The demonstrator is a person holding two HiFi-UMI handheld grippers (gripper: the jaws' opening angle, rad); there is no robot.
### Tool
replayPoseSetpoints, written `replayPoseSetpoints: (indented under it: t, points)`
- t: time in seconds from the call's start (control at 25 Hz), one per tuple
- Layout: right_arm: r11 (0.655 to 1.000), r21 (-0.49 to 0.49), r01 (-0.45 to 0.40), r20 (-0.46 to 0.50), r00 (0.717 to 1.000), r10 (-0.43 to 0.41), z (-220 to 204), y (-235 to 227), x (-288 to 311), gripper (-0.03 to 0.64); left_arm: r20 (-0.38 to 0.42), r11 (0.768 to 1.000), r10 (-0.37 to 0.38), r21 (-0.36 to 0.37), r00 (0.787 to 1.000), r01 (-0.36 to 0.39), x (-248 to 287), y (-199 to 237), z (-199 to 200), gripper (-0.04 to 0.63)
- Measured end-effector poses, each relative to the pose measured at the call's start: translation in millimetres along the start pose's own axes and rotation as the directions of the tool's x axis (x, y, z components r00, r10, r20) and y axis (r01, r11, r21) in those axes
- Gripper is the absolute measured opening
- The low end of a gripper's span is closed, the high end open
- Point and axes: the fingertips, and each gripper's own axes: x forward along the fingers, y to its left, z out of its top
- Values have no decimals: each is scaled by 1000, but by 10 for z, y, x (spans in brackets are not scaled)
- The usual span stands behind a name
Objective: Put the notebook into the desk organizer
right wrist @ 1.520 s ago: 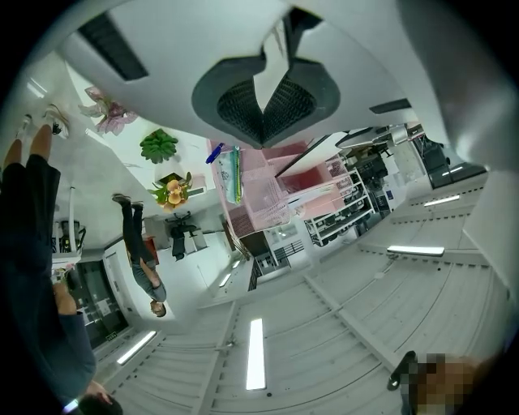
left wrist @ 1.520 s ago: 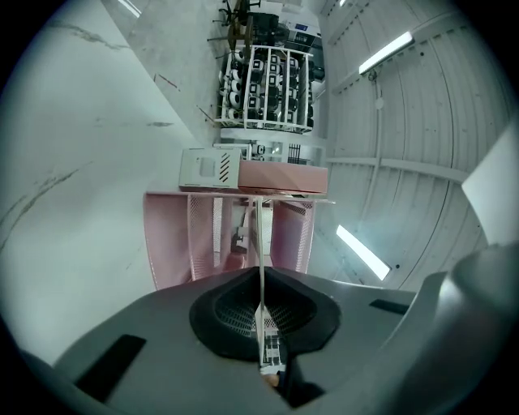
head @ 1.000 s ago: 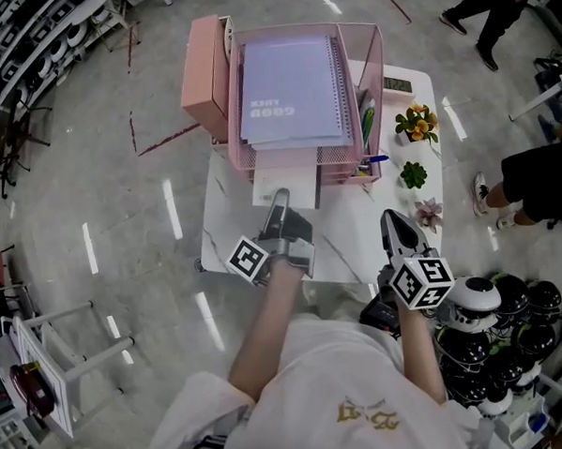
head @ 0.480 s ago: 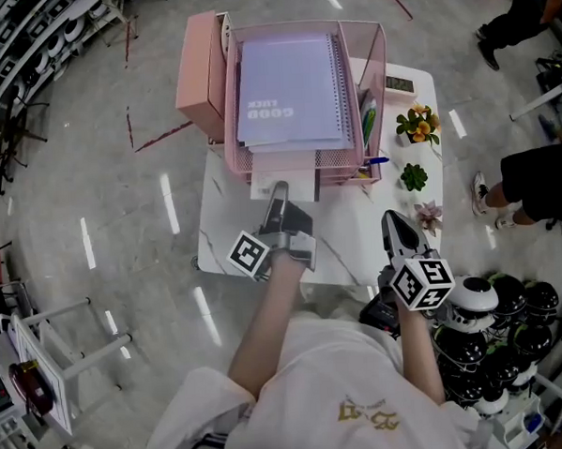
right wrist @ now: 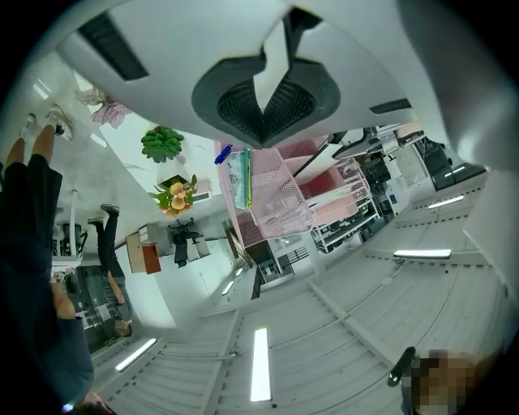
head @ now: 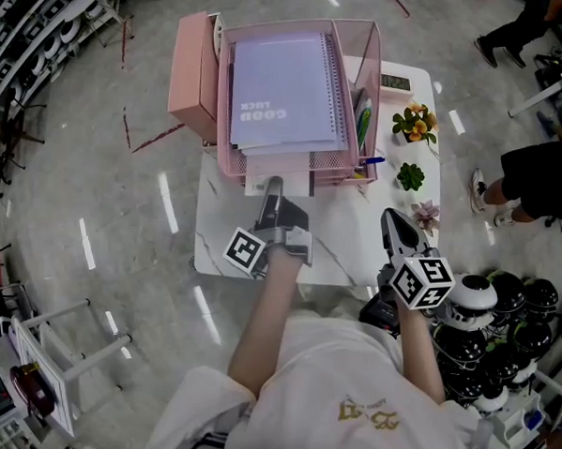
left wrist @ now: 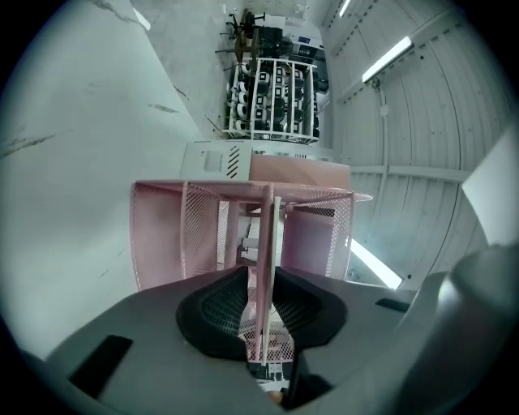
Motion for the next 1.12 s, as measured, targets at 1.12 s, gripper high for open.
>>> replayPoseSetpoints:
  t: [1.12]
  points:
    - [996, -59, -71, 99, 992, 77, 143, 483, -404, 11, -180, 747, 70, 661, 981, 68, -682, -430, -182, 89]
